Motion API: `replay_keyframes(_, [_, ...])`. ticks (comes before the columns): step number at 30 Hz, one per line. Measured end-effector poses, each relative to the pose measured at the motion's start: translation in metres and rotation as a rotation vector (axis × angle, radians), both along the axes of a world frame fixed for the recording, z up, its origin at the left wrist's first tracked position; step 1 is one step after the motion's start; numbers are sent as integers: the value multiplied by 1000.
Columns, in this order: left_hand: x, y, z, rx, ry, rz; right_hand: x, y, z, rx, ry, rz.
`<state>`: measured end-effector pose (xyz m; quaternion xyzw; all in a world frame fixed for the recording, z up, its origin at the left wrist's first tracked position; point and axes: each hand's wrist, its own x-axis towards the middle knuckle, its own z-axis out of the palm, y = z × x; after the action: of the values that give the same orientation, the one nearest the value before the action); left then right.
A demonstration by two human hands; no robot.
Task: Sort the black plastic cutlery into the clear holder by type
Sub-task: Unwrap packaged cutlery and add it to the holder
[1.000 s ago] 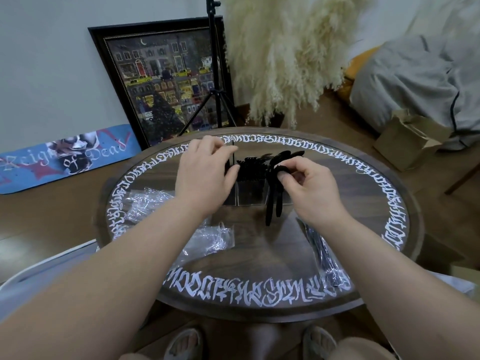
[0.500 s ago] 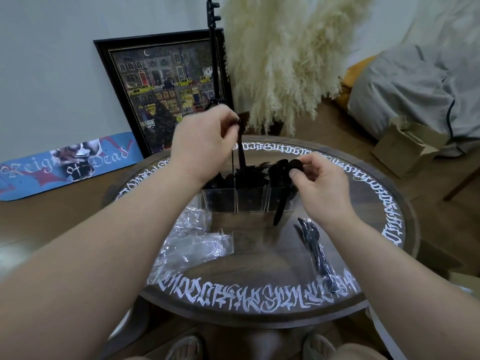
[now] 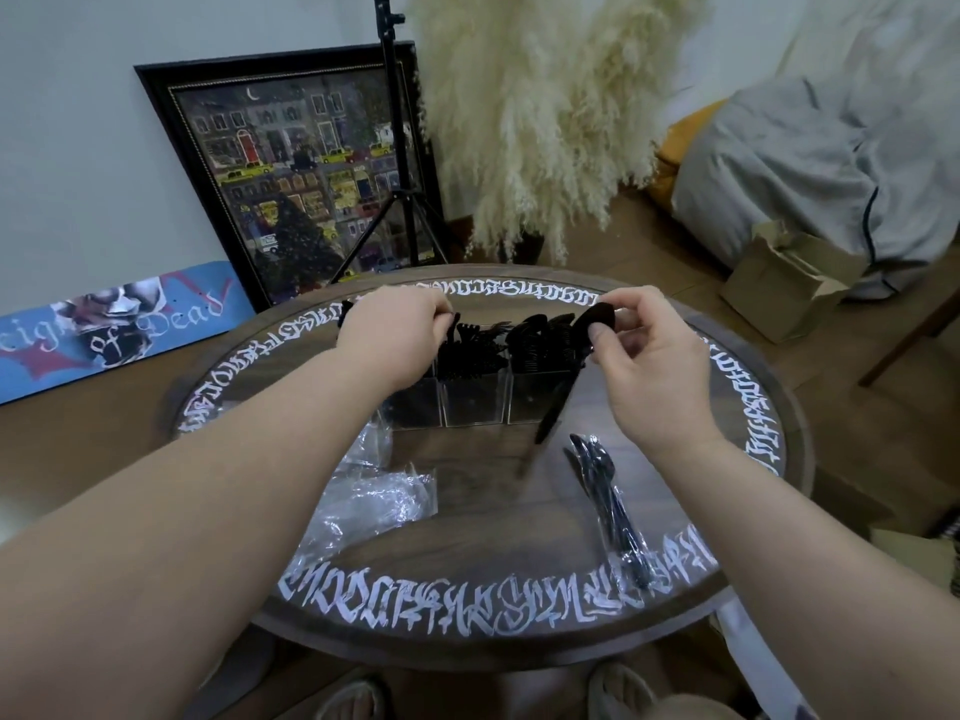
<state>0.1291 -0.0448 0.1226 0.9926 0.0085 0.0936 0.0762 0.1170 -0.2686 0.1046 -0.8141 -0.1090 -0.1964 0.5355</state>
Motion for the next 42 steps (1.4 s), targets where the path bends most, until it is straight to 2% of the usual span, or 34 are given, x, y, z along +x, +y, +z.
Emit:
replay_keyframes(4, [2, -3, -4, 120, 200, -63, 8, -5, 2, 12, -53, -24])
replay_keyframes(8, [7, -20, 3, 194, 81, -118, 21, -17, 21, -48, -240, -105])
replay_keyframes(11, [11, -37, 3, 129, 3, -257, 37, -26, 40, -70, -323, -196])
replay_keyframes(14, [17, -49, -6, 146, 74, -333, 52, -31, 51, -51, -337, -234])
replay_keyframes(18, [22, -50, -16, 154, 233, -293, 68, -28, 48, -129, -339, -232])
replay_keyframes(25, [16, -40, -20, 88, 118, -285, 85, -15, 28, -298, -172, -125])
replay_keyframes(29, [15, -40, -23, 52, 101, -280, 81, -6, 24, -365, -161, -46])
replay_keyframes(36, [16, -40, -30, 37, 65, -279, 83, 13, 0, -727, 0, 148])
replay_keyframes(39, [16, -39, -31, 48, 48, -293, 83, 14, -10, -809, 90, 218])
replay_keyframes(42, [15, -40, -32, 35, 23, -299, 81, 15, -13, -849, 92, 219])
